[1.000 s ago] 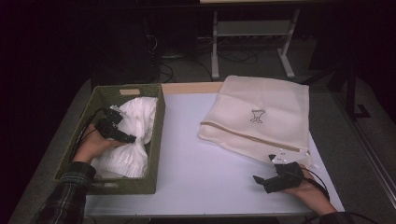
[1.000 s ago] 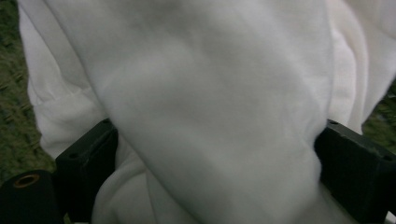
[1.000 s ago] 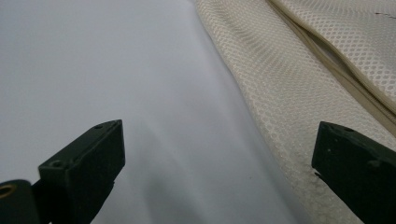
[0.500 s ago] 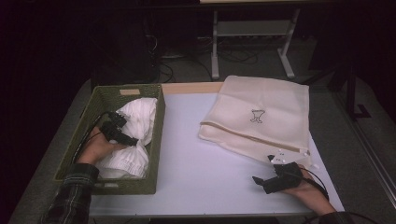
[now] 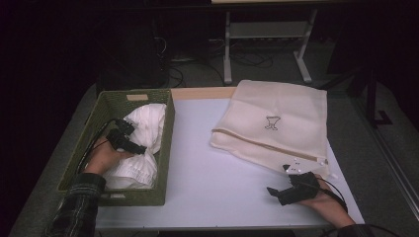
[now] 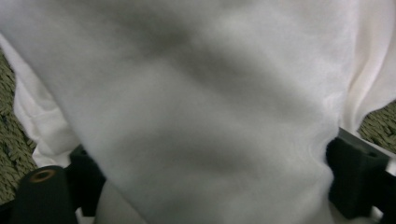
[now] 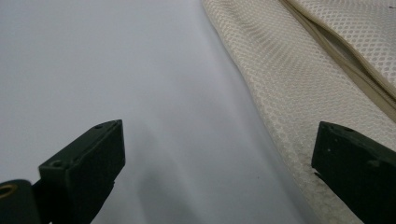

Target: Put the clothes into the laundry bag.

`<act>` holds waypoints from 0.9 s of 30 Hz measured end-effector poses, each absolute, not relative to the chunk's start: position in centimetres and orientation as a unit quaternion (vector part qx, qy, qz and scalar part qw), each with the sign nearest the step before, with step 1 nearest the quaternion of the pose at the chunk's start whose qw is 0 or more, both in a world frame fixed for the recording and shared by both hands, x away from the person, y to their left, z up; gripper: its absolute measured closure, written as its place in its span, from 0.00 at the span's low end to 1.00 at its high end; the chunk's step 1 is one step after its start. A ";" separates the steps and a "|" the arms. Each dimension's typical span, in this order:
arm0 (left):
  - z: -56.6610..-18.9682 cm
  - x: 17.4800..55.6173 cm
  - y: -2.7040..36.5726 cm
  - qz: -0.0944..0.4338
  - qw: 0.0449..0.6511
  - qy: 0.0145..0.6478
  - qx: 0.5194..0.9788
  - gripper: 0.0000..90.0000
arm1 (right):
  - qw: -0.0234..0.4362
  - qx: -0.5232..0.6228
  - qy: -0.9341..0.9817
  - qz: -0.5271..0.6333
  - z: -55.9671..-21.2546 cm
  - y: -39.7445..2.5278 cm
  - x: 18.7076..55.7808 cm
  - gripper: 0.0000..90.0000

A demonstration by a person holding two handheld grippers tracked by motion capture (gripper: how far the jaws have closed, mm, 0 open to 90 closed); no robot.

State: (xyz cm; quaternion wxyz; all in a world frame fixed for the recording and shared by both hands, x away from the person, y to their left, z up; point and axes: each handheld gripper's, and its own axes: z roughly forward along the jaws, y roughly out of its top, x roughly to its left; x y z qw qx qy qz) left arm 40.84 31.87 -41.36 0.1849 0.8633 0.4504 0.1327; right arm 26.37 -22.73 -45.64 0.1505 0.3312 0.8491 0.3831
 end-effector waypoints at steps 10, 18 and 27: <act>-40.4 40.7 32.2 0.120 0.178 0.458 0.863 0.51 | 0.150 0.334 0.849 0.382 -45.7 -22.8 26.4 0.04; -39.0 40.7 32.6 0.111 0.185 0.468 0.857 0.62 | 0.149 0.335 0.848 0.383 -45.7 -22.9 26.4 0.05; -36.5 40.5 33.8 0.106 0.215 0.481 0.843 0.63 | 0.147 0.339 0.847 0.384 -45.7 -23.0 26.5 0.05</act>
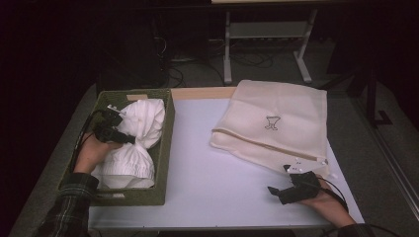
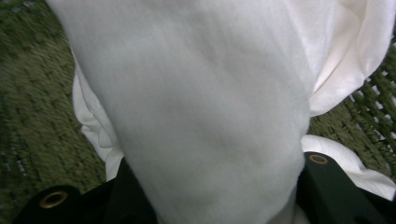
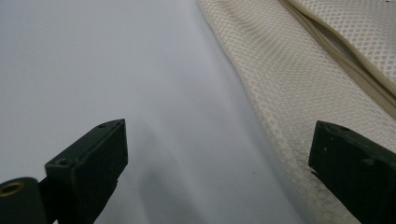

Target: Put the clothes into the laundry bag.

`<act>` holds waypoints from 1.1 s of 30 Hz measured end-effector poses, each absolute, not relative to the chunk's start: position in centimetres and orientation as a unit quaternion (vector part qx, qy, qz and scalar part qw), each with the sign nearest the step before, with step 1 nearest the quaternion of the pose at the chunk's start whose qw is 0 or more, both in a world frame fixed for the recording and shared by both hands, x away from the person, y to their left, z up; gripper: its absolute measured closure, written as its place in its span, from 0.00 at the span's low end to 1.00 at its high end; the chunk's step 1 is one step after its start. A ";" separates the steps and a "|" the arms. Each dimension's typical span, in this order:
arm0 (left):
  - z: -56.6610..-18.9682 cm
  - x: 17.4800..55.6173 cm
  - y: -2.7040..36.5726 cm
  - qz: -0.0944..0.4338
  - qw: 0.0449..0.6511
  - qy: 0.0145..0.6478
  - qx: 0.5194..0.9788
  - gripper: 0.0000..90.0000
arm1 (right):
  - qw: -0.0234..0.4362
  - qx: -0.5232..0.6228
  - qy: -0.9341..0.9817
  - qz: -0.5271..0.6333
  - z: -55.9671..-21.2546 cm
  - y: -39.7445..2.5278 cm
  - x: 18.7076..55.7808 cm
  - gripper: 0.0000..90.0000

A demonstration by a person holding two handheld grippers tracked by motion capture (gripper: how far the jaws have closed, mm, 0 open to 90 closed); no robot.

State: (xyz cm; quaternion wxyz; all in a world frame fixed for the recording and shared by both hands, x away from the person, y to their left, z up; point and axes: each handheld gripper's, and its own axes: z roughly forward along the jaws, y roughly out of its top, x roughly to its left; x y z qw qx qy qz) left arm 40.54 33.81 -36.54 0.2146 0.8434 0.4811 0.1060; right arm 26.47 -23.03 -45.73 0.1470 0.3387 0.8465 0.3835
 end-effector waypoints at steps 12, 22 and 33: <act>-32.3 39.9 34.3 0.112 0.249 0.478 0.835 0.63 | 0.149 0.341 0.845 0.385 -45.7 -23.1 26.4 0.05; -29.2 39.4 34.0 0.113 0.260 0.462 0.840 0.63 | 0.148 0.342 0.844 0.385 -45.7 -23.1 26.5 0.05; -26.2 38.8 32.4 0.118 0.290 0.436 0.844 0.63 | 0.149 0.342 0.844 0.386 -45.7 -23.1 26.5 0.05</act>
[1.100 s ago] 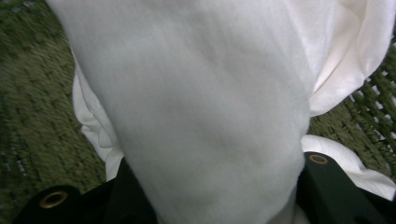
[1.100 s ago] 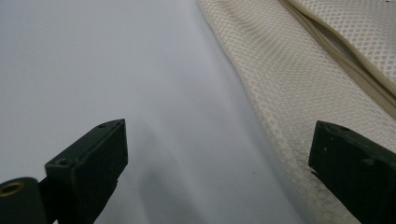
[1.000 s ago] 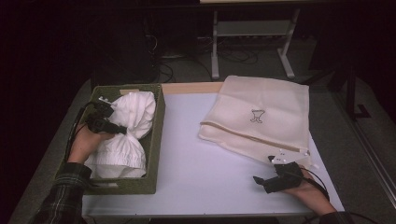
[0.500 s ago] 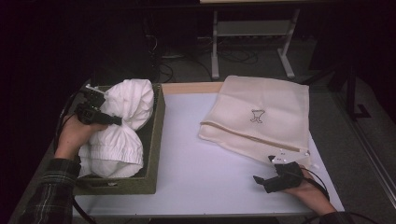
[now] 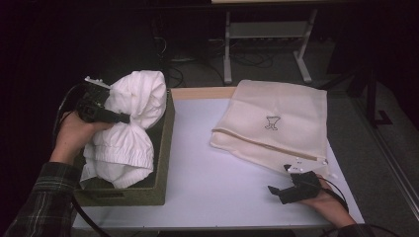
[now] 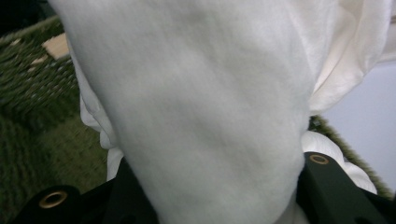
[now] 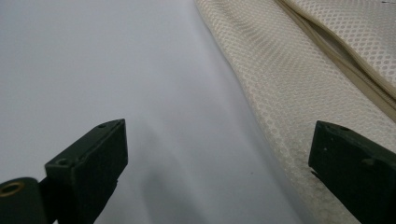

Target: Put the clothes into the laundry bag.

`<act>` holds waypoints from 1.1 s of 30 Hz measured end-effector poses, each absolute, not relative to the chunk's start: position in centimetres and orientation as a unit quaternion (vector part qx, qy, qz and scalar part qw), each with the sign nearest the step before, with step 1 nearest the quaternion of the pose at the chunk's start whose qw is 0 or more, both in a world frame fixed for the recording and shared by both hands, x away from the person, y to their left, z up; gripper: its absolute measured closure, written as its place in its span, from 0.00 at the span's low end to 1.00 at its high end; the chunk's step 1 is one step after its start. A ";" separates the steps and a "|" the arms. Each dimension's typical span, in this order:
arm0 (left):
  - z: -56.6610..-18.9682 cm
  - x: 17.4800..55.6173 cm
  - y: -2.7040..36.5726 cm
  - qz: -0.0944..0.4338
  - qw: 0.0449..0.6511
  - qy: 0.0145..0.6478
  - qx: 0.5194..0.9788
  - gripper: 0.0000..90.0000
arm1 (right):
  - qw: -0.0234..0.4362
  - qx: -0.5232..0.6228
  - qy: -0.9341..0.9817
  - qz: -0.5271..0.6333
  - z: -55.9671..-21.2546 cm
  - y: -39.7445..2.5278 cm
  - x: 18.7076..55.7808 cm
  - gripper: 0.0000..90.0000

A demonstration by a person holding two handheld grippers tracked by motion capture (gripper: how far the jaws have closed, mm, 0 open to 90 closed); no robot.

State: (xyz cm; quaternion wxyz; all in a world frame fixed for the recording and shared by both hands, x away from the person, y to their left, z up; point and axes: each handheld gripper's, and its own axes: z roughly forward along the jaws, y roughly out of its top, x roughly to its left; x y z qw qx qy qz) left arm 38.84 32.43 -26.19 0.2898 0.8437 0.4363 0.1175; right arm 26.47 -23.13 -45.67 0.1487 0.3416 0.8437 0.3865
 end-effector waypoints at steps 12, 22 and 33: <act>-23.5 38.2 28.7 0.111 0.313 0.399 0.855 0.63 | 0.146 0.343 0.843 0.387 -45.6 -23.1 26.5 0.05; -21.3 37.6 24.1 0.112 0.318 0.359 0.871 0.63 | 0.146 0.340 0.844 0.388 -45.6 -23.1 26.6 0.05; -20.8 37.4 18.3 0.086 0.343 0.322 0.878 0.62 | 0.149 0.339 0.844 0.388 -45.6 -23.3 26.6 0.05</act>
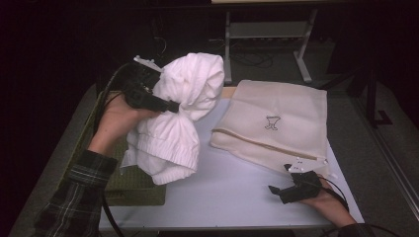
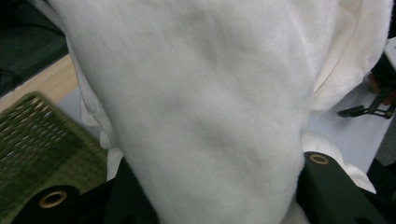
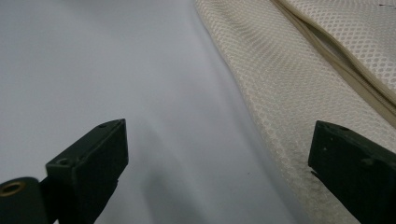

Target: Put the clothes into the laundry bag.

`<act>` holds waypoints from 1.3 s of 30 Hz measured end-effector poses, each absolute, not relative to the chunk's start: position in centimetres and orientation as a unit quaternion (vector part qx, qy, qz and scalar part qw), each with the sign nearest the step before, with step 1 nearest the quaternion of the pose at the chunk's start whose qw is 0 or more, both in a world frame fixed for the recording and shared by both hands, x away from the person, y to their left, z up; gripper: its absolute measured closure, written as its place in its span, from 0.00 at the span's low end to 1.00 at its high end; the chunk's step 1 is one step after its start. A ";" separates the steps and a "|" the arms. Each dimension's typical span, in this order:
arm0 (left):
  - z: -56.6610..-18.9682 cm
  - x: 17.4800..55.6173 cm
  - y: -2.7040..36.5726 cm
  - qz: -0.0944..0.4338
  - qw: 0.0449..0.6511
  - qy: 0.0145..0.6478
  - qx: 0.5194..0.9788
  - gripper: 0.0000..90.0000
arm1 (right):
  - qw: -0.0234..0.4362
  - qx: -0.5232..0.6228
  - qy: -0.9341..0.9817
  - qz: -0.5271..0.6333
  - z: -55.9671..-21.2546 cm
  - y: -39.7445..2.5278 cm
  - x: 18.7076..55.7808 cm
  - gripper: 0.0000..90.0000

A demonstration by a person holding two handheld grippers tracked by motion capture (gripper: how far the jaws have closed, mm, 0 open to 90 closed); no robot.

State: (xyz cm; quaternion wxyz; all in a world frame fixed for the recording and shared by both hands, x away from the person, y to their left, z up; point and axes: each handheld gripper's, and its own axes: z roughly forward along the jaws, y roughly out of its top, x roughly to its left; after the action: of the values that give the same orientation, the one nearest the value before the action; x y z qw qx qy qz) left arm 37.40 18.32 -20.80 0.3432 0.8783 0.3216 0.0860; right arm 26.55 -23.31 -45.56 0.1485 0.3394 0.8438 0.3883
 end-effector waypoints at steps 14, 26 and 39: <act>-23.0 35.8 11.8 0.049 0.343 0.285 0.894 0.62 | 0.156 0.338 0.838 0.398 -45.3 -23.8 26.5 0.05; -27.7 33.5 8.1 0.014 0.333 0.267 0.904 0.62 | 0.160 0.337 0.834 0.406 -45.0 -24.0 26.6 0.06; -32.4 32.7 6.9 -0.010 0.312 0.273 0.910 0.62 | 0.162 0.339 0.832 0.408 -45.0 -24.4 26.5 0.06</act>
State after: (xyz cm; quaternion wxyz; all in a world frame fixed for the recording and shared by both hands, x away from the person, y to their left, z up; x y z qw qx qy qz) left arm 32.72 6.89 -32.43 0.3118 0.9100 0.2732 -0.0099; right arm 26.52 -24.43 -44.99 0.1621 0.3390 0.8323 0.4076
